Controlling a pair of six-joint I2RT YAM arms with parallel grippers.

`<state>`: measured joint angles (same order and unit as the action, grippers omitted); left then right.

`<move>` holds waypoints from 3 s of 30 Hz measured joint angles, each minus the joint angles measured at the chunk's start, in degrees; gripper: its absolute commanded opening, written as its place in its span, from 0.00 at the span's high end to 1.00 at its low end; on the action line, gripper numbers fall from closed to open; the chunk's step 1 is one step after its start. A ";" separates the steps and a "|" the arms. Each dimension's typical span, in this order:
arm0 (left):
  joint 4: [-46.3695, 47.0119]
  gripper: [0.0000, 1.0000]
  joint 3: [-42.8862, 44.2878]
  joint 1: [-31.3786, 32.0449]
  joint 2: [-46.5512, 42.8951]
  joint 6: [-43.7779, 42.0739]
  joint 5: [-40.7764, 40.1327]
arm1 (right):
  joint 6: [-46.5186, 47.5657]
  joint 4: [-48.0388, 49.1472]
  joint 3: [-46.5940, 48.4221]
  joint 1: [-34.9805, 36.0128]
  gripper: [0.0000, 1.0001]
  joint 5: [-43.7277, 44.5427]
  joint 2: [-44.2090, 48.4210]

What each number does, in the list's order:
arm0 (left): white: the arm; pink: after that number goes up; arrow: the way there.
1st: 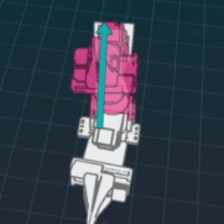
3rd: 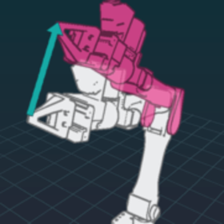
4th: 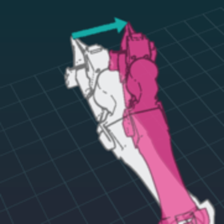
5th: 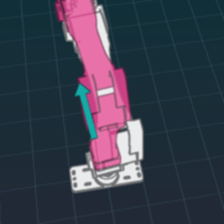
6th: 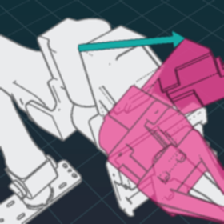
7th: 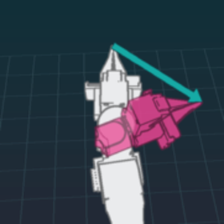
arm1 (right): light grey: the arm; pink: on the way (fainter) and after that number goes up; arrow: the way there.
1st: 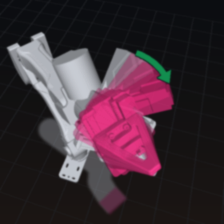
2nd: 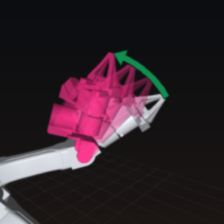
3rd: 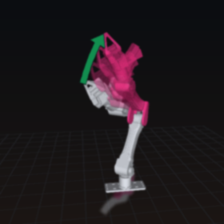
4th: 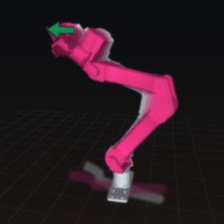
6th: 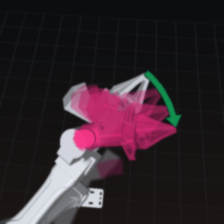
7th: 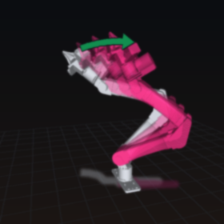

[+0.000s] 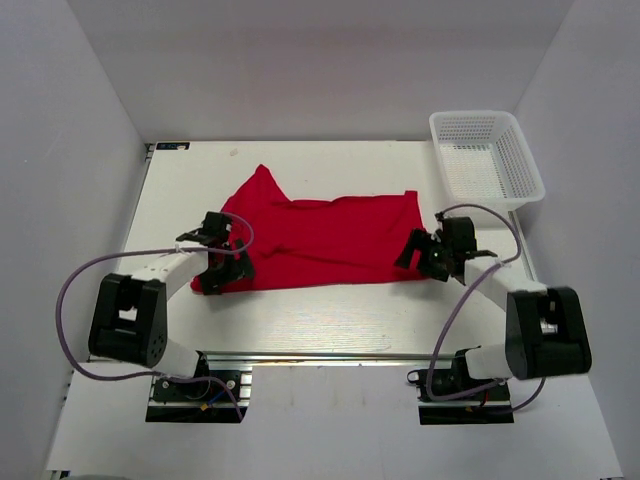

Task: Fold and stack the t-shirts
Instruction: Fold the flattened tshirt in 1/3 of the way

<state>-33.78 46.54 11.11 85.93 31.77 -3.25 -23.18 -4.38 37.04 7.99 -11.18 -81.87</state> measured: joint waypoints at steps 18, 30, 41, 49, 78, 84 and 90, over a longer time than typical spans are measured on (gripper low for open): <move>0.55 0.00 1.95 1.38 -16.55 -2.47 4.68 | 2.58 -13.75 -5.03 2.32 0.10 -0.59 25.20; 10.10 0.32 7.58 10.23 2.49 -10.01 5.92 | 2.60 -13.49 -1.03 2.25 0.10 0.52 19.21; 7.26 0.54 14.51 13.20 11.82 -15.04 -1.55 | 2.69 -13.68 0.87 2.25 0.10 1.64 16.24; 5.35 1.00 15.30 14.62 12.68 -16.48 -3.69 | 2.84 -13.70 1.16 2.21 0.10 2.80 16.13; 10.32 0.70 31.04 14.73 26.12 -48.11 5.09 | 4.61 -13.99 1.18 2.21 0.10 1.44 15.13; 16.55 0.32 31.74 14.71 24.90 -45.29 -1.22 | 5.38 -14.03 1.18 2.21 0.10 -0.04 15.15; 20.13 0.00 22.99 14.01 15.78 -34.88 -5.90 | 5.68 -14.08 1.16 2.21 0.10 -1.16 16.24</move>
<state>-13.65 69.54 25.12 101.71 -3.11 -9.15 -17.50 -18.46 38.20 10.20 -12.34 -65.63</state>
